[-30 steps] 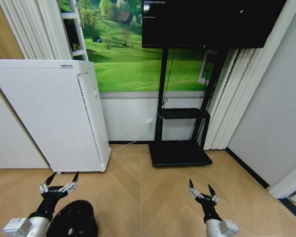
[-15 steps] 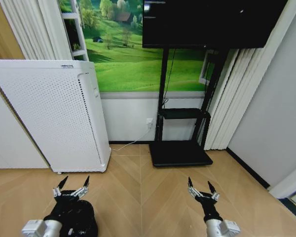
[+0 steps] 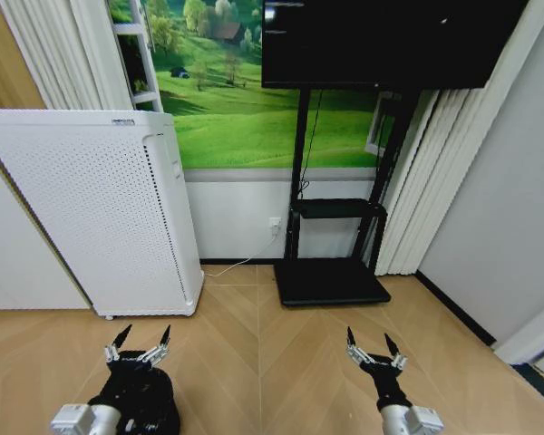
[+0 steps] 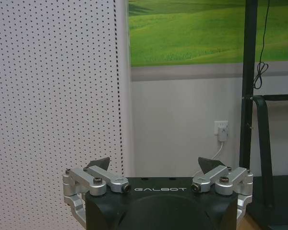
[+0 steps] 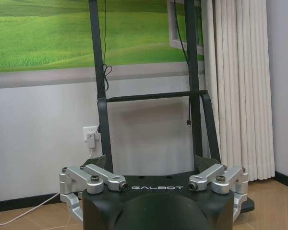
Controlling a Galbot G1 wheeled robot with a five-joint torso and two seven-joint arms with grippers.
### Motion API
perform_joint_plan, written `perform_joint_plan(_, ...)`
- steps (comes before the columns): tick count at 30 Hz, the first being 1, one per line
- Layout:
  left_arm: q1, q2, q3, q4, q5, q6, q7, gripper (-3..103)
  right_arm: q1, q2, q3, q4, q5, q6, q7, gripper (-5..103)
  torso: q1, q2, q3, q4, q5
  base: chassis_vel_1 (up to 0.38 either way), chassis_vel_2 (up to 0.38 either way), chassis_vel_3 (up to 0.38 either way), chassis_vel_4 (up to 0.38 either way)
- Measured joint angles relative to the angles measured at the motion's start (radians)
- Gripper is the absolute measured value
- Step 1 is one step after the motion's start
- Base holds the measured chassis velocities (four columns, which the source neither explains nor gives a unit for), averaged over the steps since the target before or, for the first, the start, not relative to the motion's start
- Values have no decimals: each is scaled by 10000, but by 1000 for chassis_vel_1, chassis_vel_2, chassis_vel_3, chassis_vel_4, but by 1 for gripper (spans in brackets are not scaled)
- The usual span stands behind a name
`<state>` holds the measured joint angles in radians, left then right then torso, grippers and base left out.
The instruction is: Pick up the trash bin and place the garbage on the floor into it.
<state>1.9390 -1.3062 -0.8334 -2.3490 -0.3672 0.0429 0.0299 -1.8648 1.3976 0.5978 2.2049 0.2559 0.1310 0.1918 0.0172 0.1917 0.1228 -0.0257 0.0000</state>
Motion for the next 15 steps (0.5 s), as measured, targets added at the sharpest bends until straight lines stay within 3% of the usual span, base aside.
perform_joint_plan(8, 0, 4, -8, 7, -7, -1, 3, 100, 0, 0, 0, 0, 6, -1, 5, 100, 34, 95, 62, 0, 0, 0, 0, 0, 0)
perform_joint_plan(15, 0, 6, -14, 9, -15, -2, 8, 100, 2, -2, 0, 0, 11, -1, 11, 100, 115, 395, 280, 0, 0, 0, 0, 0, 0)
